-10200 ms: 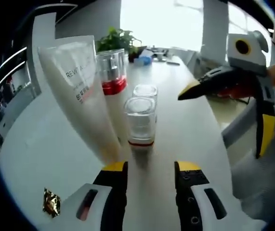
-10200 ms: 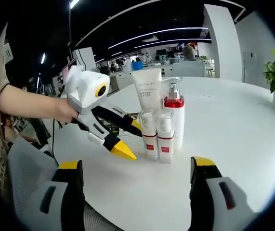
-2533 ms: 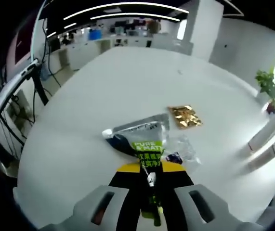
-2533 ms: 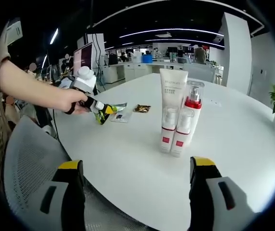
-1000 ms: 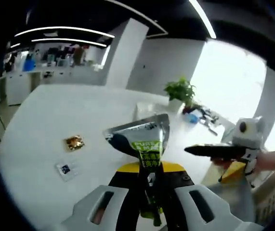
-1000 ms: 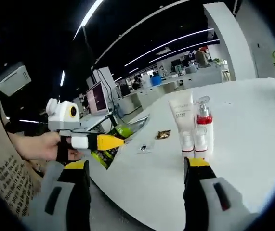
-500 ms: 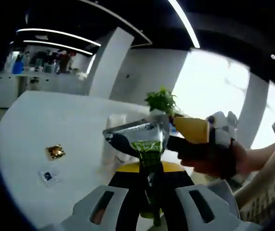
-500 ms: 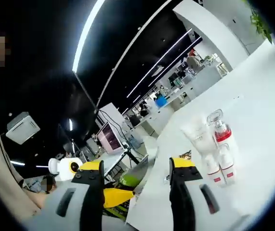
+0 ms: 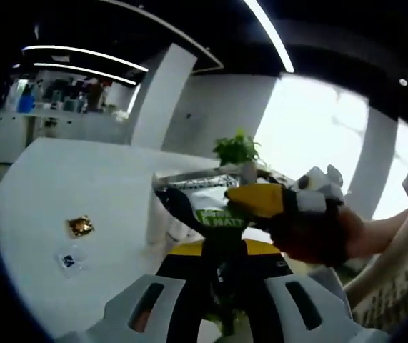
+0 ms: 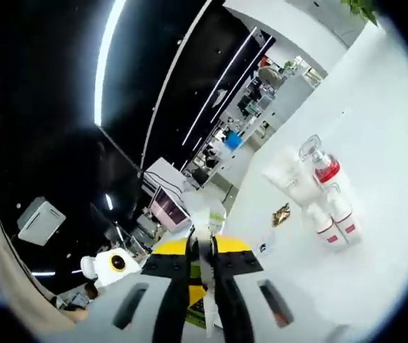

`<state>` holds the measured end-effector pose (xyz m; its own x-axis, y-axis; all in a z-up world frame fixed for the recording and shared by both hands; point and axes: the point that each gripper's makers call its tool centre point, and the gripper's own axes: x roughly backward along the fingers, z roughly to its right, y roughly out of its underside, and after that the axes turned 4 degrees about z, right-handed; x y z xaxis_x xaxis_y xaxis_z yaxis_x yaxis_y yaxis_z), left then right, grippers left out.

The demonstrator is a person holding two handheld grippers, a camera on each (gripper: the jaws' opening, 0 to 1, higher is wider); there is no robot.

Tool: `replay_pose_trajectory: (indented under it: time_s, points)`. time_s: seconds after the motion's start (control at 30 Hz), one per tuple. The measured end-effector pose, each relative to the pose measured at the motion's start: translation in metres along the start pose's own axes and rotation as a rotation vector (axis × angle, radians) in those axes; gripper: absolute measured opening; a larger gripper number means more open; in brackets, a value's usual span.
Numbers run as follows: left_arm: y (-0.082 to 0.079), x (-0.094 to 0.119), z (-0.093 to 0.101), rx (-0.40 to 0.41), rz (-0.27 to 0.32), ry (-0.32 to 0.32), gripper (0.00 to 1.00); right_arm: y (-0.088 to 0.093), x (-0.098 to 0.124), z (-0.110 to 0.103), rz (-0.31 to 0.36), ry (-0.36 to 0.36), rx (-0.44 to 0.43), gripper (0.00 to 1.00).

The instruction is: Arrange the skincare products in the storage area until every visible bottle or jar stands upright without overlapping.

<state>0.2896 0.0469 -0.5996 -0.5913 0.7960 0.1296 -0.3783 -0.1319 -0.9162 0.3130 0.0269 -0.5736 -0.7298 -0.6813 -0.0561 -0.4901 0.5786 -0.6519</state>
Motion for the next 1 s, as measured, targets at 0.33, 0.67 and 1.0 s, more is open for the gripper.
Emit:
replay_pose_trajectory:
  time_s: [0.33,0.67,1.0]
  points:
    - [0.006,0.011,0.009,0.020,-0.024,0.007,0.33,0.002,0.020,-0.005,-0.026,-0.046,-0.017,0.05]
    - [0.000,0.028,0.005,0.078,-0.050,0.059,0.46,-0.022,0.038,-0.022,-0.001,-0.164,-0.094,0.01]
    - [-0.007,0.033,0.049,0.189,-0.113,0.335,0.47,-0.021,0.053,-0.064,-0.132,-0.367,-0.138,0.01]
